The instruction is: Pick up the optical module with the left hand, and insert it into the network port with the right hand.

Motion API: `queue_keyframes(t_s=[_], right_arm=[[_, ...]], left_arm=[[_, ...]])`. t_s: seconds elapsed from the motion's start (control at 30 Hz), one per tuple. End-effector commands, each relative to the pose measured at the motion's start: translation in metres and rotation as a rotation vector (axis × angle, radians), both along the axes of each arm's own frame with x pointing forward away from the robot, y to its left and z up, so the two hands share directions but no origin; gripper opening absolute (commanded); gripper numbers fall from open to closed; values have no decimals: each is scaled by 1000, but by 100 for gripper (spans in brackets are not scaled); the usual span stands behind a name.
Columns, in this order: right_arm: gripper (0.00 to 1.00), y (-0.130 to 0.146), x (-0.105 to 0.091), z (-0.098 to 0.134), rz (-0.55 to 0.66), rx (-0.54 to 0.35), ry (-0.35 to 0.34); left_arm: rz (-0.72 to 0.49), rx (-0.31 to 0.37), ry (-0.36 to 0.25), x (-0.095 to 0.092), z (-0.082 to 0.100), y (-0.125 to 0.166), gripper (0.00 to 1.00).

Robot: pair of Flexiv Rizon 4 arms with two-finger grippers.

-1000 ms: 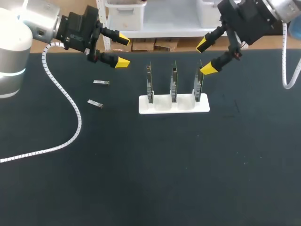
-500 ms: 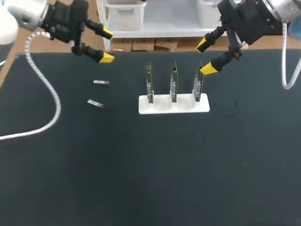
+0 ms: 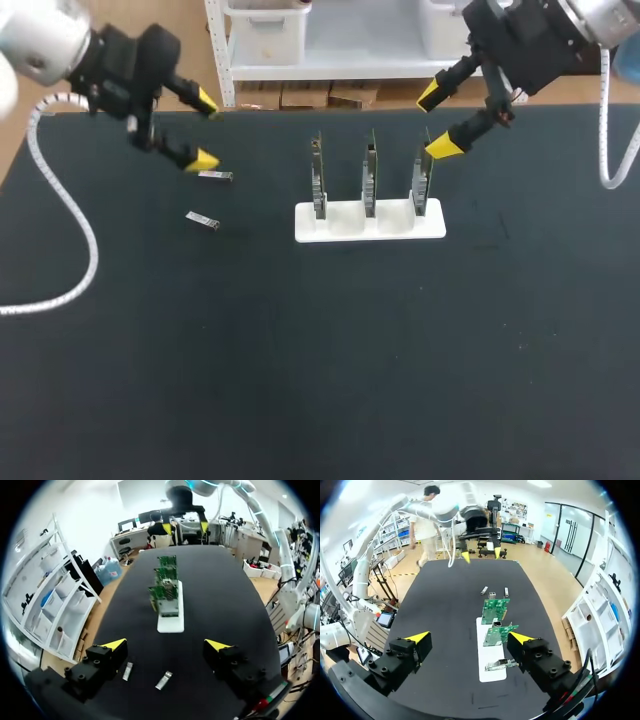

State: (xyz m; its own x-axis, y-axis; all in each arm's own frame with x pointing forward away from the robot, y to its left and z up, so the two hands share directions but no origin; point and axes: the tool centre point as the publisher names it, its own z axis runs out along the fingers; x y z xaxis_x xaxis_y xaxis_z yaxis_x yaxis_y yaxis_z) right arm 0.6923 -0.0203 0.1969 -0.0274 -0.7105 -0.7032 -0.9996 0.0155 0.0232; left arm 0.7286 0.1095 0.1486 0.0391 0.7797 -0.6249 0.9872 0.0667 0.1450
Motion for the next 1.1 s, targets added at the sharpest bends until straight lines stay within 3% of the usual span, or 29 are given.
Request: queue_keyframes(t_s=[0.03,0.13,0.27,0.43,1.0,1.1], right_arm=[[100,0,1,-1,2,2,0],[100,0,1,-1,2,2,0],[100,0,1,-1,2,2,0],[100,0,1,-1,2,2,0],[100,0,1,-1,2,2,0],[100,0,1,-1,2,2,0]], left_arm=[[1,60,25,-19,-24,7,100],[-11,158,44,-22,-43,17,100],[11,195,56,-14,-49,29,100],[14,195,103,-12,-51,30,100],[14,195,103,-12,-51,30,100],[-32,220,83,-16,-44,24,100]])
